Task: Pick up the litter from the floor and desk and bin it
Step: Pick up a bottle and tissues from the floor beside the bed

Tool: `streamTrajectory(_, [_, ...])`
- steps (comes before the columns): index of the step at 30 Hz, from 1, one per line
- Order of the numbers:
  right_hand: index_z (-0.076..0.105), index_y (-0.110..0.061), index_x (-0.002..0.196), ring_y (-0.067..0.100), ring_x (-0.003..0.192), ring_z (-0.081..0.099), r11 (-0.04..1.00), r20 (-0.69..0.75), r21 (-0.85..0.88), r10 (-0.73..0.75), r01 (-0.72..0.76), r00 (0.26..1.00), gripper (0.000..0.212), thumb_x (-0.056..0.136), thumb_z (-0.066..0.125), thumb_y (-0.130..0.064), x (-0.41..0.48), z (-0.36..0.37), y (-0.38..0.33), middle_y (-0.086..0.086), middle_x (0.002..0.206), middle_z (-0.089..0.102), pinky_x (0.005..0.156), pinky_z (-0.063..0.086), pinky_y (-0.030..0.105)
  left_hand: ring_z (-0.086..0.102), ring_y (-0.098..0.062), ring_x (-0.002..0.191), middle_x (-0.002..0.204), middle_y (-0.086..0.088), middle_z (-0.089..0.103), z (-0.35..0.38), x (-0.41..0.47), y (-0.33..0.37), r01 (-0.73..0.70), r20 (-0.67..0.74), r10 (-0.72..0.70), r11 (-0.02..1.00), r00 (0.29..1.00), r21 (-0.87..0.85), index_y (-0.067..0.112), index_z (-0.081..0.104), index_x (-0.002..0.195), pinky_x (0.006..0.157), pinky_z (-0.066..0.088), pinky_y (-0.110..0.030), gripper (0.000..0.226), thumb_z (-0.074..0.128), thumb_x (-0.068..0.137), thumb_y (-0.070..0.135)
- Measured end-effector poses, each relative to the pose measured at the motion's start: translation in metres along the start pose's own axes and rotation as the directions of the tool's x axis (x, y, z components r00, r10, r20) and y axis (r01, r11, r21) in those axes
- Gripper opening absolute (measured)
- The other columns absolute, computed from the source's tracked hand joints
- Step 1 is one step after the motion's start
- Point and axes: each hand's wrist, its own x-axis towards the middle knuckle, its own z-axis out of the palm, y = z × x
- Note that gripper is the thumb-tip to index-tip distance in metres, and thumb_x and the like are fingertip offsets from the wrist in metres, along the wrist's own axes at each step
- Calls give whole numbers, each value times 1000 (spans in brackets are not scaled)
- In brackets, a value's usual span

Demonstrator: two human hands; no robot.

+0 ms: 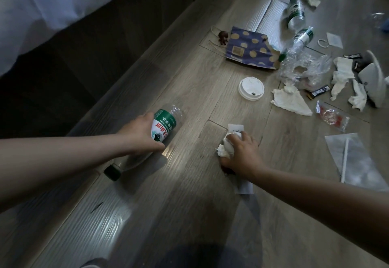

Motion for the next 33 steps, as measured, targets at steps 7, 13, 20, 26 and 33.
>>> streamTrajectory(7, [54, -26, 121, 19, 106, 51, 990, -24, 134, -44, 47, 999, 58, 69, 77, -38, 9, -1, 2, -2, 126, 44, 84, 42, 29, 54, -16, 89, 103, 3, 45, 3, 0, 4, -23, 5, 23, 1000, 1000, -22, 20, 35, 132, 70, 52, -32, 85, 79, 63, 41])
streamTrajectory(13, [62, -26, 108, 15, 99, 55, 887, 1, 460, 53, -48, 999, 44, 68, 81, -24, 18, -19, 8, 1, 116, 58, 67, 39, 24, 52, -10, 81, 101, 5, 45, 7, 5, 0, -17, 8, 18, 998, 1000, -65, 21, 33, 134, 56, 42, -25, 87, 79, 62, 42])
streamTrajectory(20, [55, -22, 125, 12, 107, 47, 934, -1, 357, 4, -4, 1000, 60, 72, 81, -31, 4, -12, 2, -3, 127, 44, 80, 38, 21, 50, -5, 76, 89, 12, 43, 8, 15, 1, -2, 4, 2, 997, 1000, -81, 21, 35, 129, 52, 41, -24, 83, 79, 62, 42])
streamTrajectory(26, [55, -17, 121, 22, 111, 47, 975, -75, 220, 15, 2, 997, 61, 70, 80, -39, 0, 3, -15, 5, 133, 39, 88, 38, 28, 56, -19, 91, 111, -3, 51, 11, 17, 3, -8, 12, 9, 997, 1000, -73, 20, 35, 129, 68, 49, -31, 84, 79, 61, 42])
streamTrajectory(33, [58, -17, 119, 13, 100, 45, 924, -13, 375, 79, -69, 997, 57, 67, 83, -20, 8, -7, -12, 2, 127, 41, 82, 39, 25, 56, -18, 89, 108, -2, 51, 9, 12, 4, -10, 21, 11, 997, 1000, -72, 19, 36, 128, 67, 50, -31, 82, 79, 62, 41])
